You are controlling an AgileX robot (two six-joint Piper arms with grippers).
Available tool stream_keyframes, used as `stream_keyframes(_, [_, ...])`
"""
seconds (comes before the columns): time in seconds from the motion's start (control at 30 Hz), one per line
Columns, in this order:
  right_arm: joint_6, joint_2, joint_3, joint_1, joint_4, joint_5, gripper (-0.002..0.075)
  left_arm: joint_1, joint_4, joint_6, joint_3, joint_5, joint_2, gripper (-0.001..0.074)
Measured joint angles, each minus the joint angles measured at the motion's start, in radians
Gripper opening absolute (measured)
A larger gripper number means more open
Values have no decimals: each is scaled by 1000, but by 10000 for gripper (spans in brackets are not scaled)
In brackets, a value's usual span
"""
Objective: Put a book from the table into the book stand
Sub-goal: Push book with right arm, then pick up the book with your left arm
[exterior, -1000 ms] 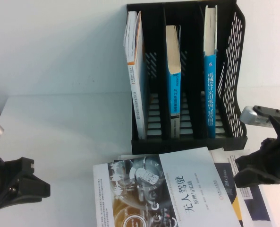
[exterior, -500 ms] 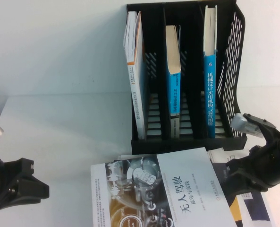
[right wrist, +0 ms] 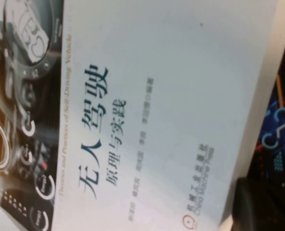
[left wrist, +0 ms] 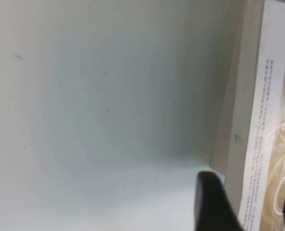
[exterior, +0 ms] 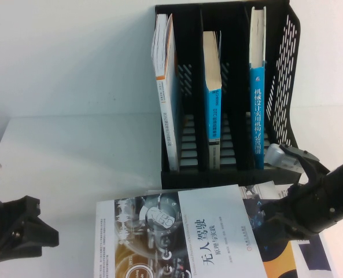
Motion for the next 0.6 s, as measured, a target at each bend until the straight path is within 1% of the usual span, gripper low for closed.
stream_keyframes(0.03, [0, 0, 0, 0, 0, 0, -3, 0, -4, 0, 0, 0, 6, 284])
stream_keyframes(0.1, [-2, 0, 0, 0, -2, 2, -3, 0, -39, 6, 14, -13, 29, 411])
stream_keyframes(0.2, [-2, 0, 0, 0, -4, 6, -3, 0, -141, 96, 59, -19, 63, 591])
stream_keyframes(0.23, [-2, 0, 0, 0, -5, 6, -3, 0, -177, 139, 74, -21, 74, 621])
stream_keyframes(0.3, [-2, 0, 0, 0, -6, 9, -3, 0, -276, 256, 112, -21, 95, 662])
stream_keyframes(0.4, [-2, 0, 0, 0, -8, 9, -3, 0, -396, 390, 150, -13, 128, 685])
stream_keyframes(0.6, [-2, 0, 0, 0, -11, 17, -3, 0, -474, 468, 164, -37, 206, 691])
